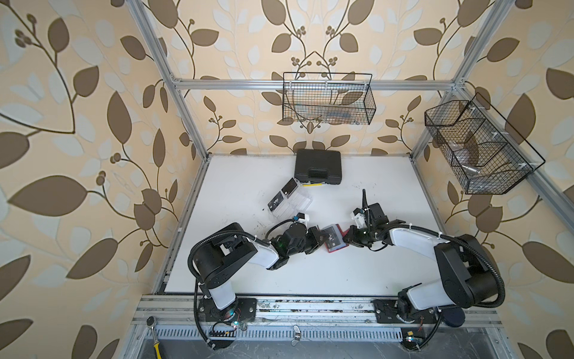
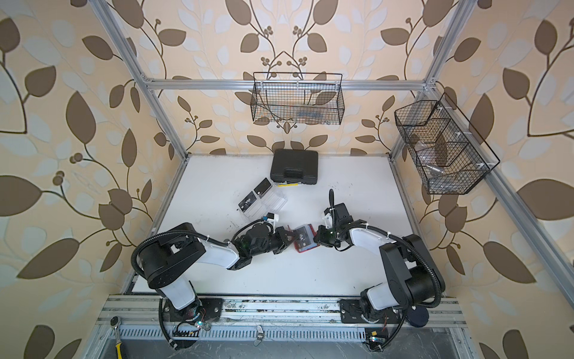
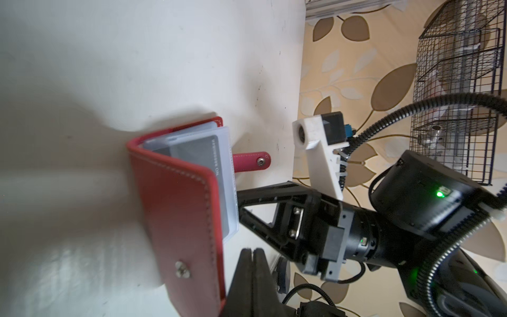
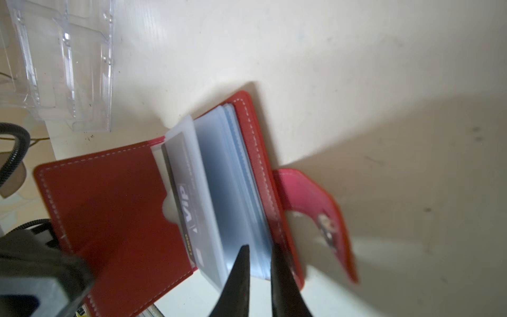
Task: Take the credit cards out of the card holder
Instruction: Flip the card slot at the card holder, then take out the credit card from the card slot.
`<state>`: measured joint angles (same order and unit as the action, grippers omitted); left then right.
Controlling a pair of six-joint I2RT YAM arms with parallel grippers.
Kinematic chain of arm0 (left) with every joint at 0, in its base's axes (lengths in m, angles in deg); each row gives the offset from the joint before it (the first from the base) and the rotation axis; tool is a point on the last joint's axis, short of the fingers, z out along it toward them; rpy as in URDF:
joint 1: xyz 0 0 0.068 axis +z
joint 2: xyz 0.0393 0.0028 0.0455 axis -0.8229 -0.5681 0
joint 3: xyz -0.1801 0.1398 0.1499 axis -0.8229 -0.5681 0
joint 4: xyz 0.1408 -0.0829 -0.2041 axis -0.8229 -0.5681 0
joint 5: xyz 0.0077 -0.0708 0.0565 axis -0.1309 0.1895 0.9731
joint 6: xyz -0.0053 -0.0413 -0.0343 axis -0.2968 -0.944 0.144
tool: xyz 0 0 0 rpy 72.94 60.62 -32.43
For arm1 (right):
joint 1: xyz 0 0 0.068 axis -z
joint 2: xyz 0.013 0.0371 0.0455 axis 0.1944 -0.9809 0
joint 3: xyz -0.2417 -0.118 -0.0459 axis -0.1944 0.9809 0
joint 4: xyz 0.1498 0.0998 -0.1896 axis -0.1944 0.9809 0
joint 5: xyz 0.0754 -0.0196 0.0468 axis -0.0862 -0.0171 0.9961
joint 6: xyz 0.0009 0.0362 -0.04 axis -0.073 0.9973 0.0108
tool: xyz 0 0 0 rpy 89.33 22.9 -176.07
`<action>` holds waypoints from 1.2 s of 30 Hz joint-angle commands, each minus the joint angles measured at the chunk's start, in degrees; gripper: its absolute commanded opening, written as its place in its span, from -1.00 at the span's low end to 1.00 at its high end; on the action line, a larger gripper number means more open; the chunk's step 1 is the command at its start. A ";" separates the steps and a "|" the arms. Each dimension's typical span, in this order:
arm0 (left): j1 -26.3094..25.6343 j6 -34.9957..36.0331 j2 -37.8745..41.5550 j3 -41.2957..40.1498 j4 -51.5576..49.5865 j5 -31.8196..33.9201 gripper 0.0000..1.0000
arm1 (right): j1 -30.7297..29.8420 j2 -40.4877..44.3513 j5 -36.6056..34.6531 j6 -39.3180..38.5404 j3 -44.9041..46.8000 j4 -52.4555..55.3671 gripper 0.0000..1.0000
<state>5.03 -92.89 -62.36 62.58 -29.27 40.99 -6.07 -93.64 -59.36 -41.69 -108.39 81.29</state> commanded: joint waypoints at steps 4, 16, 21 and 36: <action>-0.72 0.13 4.74 -3.34 -2.00 3.14 -1.00 | 1.32 1.43 -5.63 0.22 0.10 6.08 -0.54; -0.89 8.15 29.47 7.77 -51.14 13.10 -0.92 | 0.54 10.46 -4.14 -2.06 -1.89 6.19 -0.42; -0.97 12.52 28.46 15.86 -56.25 7.81 -0.64 | -1.31 7.61 -2.80 -3.90 -4.46 7.60 -0.68; -1.33 -1.64 9.18 15.35 -44.30 5.86 -0.56 | -4.09 -1.72 -2.84 -3.95 -6.87 4.32 -0.87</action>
<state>3.33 -89.40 -52.63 79.31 -78.07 44.09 -9.81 -94.41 -62.81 -44.77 -113.88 85.94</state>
